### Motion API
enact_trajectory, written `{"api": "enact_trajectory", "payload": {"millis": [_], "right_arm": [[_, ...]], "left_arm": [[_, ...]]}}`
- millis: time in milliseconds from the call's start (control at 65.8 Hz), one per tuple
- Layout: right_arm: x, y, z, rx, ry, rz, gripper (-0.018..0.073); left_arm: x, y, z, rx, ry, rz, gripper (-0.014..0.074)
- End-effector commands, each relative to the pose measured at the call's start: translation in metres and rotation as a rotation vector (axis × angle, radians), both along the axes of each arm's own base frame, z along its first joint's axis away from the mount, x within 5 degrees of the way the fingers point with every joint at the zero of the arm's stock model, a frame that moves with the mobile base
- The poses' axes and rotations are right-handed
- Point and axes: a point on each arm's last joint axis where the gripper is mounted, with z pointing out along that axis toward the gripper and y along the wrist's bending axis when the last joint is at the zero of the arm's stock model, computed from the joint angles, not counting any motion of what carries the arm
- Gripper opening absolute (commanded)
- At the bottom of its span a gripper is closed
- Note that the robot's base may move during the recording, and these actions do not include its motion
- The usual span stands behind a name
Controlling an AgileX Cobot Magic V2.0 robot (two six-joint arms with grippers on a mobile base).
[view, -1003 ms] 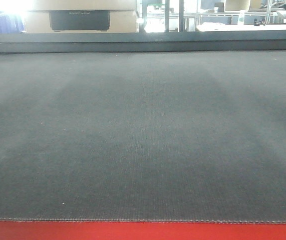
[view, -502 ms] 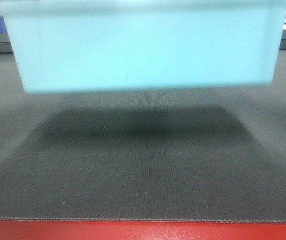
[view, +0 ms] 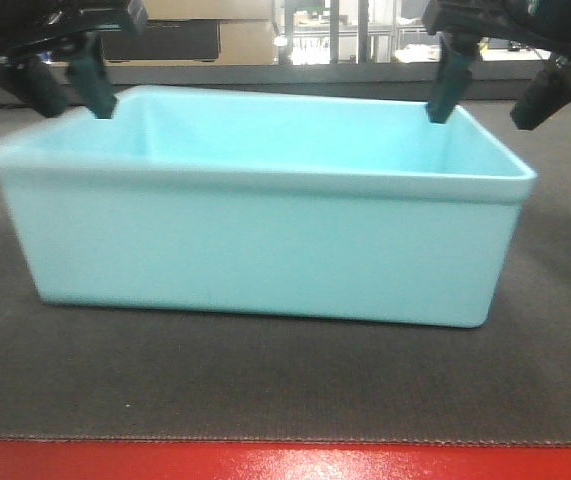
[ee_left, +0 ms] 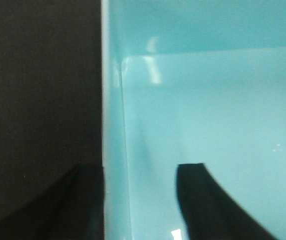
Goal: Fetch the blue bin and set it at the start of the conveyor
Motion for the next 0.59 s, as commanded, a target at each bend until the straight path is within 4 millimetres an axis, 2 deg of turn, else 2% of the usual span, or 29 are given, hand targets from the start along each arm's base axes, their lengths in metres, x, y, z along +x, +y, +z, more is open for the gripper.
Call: {"api": "enact_trajectory", "payload": {"millis": [0,61,137,243,319,426,441,456,547,578], "right_arm": [[0.0,-0.003,0.008,-0.014,-0.049,0.001,0.0511],[-0.003,-0.003,0.015,-0.011,-0.067,0.001,0.0503],[-0.01,-0.004,0.028,-0.007,-0.102,0.0,0.0462],[-0.023,-0.007,0.051,0.001,-0.169,-0.002,0.0355],[-0.036,-0.009,0.071,-0.001,-0.229,-0.001,0.0246],[-0.06,-0.014,0.101,-0.033,-0.332,0.003,0.0046],[-0.065,-0.016,0.107,-0.044,-0.351,0.003,0.0008],[-0.069,-0.018,0.112,-0.054,-0.371,0.001,-0.0028],[-0.087,-0.026,0.127,-0.081,-0.43,-0.015,-0.0166],[-0.093,-0.029,0.128,-0.082,-0.439,-0.025,-0.0162]], "left_arm": [[-0.001,-0.001,0.007,-0.039,-0.024,0.002,0.0524],[-0.001,-0.001,0.01,-0.051,-0.02,0.007,0.0631],[-0.003,0.0,0.019,-0.057,-0.026,0.013,0.0566],[-0.009,0.003,0.042,-0.067,-0.062,0.018,0.044],[-0.019,0.009,0.061,-0.052,-0.099,0.021,0.0304],[-0.036,0.024,0.084,0.011,-0.161,0.033,-0.0015],[-0.039,0.028,0.088,0.013,-0.167,0.041,-0.0085],[-0.042,0.031,0.091,0.014,-0.171,0.049,-0.0111],[-0.058,0.053,0.107,0.014,-0.206,0.101,-0.0111],[-0.063,0.06,0.11,0.014,-0.22,0.117,-0.0111]]}}
